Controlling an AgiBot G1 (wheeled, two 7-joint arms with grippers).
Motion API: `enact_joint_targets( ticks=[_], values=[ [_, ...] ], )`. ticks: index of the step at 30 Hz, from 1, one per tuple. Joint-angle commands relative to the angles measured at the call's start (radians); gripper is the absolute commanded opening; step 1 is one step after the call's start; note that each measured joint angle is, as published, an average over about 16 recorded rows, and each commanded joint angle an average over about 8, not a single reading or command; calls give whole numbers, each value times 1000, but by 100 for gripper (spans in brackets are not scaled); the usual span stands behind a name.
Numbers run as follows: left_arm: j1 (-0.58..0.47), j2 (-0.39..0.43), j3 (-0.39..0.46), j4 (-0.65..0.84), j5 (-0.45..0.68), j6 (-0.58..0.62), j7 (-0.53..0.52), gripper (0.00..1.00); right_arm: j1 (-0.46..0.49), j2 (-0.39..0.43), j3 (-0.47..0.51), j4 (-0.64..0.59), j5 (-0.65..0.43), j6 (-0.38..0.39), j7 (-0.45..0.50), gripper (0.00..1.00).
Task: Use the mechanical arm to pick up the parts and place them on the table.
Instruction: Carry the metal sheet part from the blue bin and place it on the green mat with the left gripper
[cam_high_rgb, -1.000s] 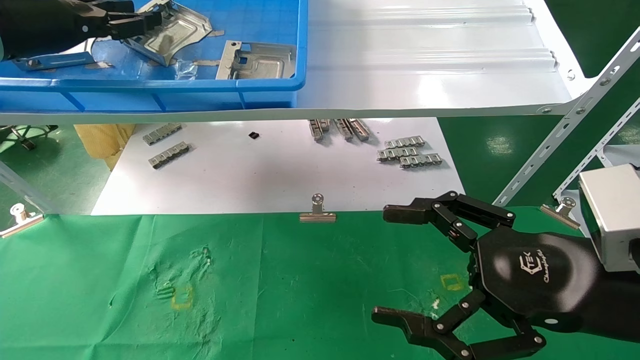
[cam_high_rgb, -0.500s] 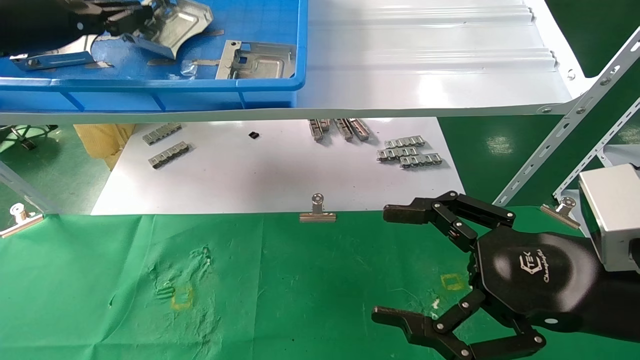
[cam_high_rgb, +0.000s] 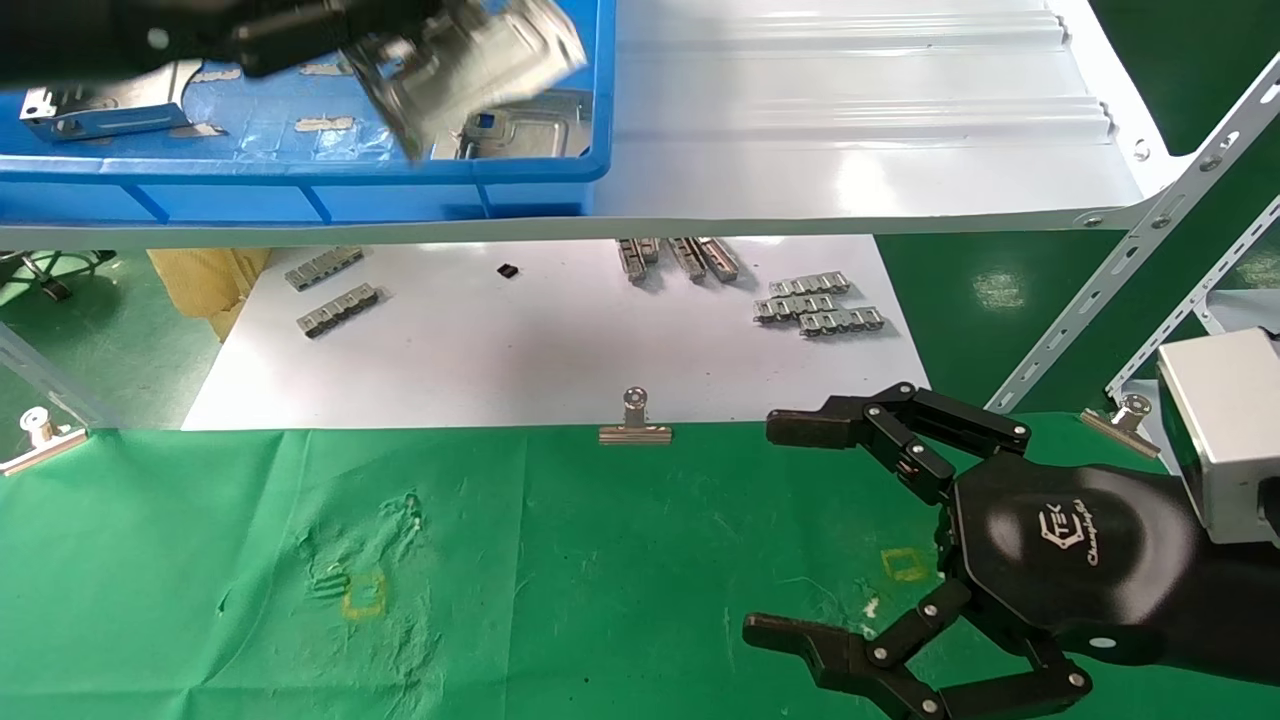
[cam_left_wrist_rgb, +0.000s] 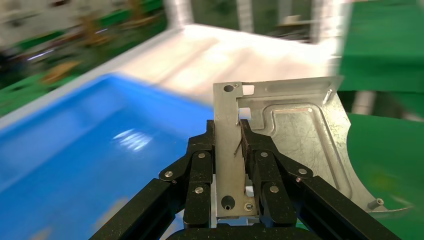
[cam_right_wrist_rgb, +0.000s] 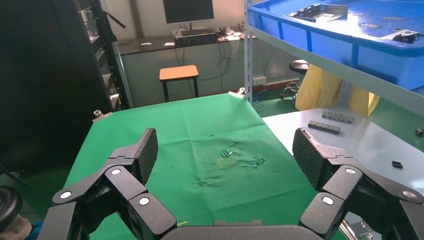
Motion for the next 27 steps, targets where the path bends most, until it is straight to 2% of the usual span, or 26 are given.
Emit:
enact_joint_targets(
  ticks=[1,7,12,15,17,20,24,27],
  values=[
    [4,-8,-7,-6,-11,89,24,0,0,0,0,0,0,0,0,100],
    [112,-43,15,-171,-108,122,30,0,0,0,0,0,0,0,0,100],
    [235,-126,75,-398,-243,119,6,0,0,0,0,0,0,0,0,100],
    [286,-179,125,-485,-282,110,16,0,0,0,0,0,0,0,0,100],
    [307,-205,163,-508,-264,102,54,0,0,0,0,0,0,0,0,100],
    [326,-229,224,-505,-184,85,164,0,0,0,0,0,0,0,0,100],
    [341,-231,288,-445,-60,61,353,0,0,0,0,0,0,0,0,100],
    [352,-218,311,-371,-11,45,462,0,0,0,0,0,0,0,0,100]
  ],
)
